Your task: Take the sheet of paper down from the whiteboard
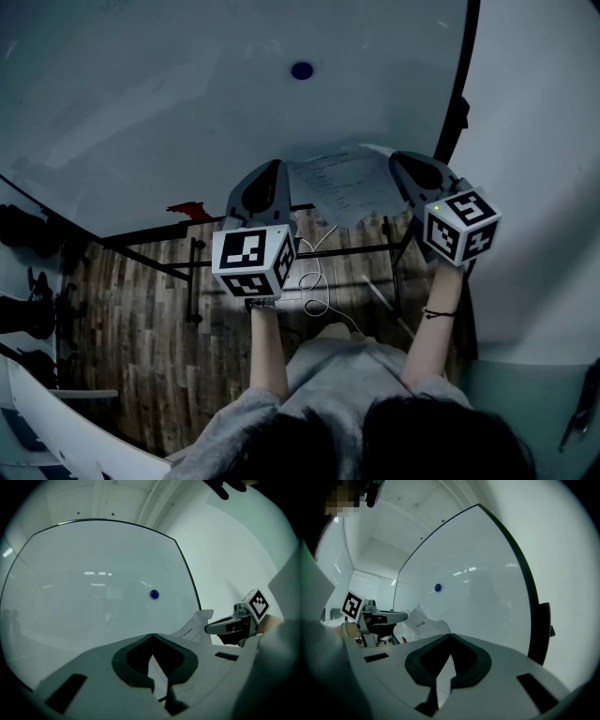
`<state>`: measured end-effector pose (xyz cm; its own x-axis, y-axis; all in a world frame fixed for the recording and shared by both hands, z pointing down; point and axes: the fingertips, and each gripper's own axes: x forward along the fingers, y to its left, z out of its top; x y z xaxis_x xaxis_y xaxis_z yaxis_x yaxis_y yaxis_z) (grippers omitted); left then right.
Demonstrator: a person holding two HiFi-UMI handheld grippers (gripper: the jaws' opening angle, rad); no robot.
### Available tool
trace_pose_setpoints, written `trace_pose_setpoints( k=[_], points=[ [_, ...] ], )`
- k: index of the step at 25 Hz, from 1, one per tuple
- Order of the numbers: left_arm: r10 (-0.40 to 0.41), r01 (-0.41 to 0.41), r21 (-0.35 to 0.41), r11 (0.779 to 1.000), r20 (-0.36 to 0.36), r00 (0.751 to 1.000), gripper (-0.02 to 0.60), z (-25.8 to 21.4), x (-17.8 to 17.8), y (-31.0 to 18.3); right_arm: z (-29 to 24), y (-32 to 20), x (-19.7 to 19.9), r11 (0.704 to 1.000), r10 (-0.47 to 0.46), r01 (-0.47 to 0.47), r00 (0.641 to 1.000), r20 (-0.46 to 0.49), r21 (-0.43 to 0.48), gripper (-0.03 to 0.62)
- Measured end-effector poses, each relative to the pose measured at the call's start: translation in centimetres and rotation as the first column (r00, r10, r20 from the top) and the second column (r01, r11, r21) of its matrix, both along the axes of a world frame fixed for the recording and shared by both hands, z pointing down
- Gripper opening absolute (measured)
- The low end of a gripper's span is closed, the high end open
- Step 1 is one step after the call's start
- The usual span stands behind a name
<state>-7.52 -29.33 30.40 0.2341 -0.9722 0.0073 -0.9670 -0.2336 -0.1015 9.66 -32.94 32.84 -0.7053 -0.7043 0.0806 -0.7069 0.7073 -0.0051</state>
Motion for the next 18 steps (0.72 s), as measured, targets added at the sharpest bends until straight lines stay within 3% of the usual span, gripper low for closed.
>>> trace_pose_setpoints(
  k=[18],
  points=[
    [-0.035,0.035,-0.012,0.999,-0.031,0.999,0.006,1.7,-3.0,1.8,-0.2,0.5,-0.9,0.999,0.003,-0.004,1.000,0.012,0.043,0.000]
  ],
)
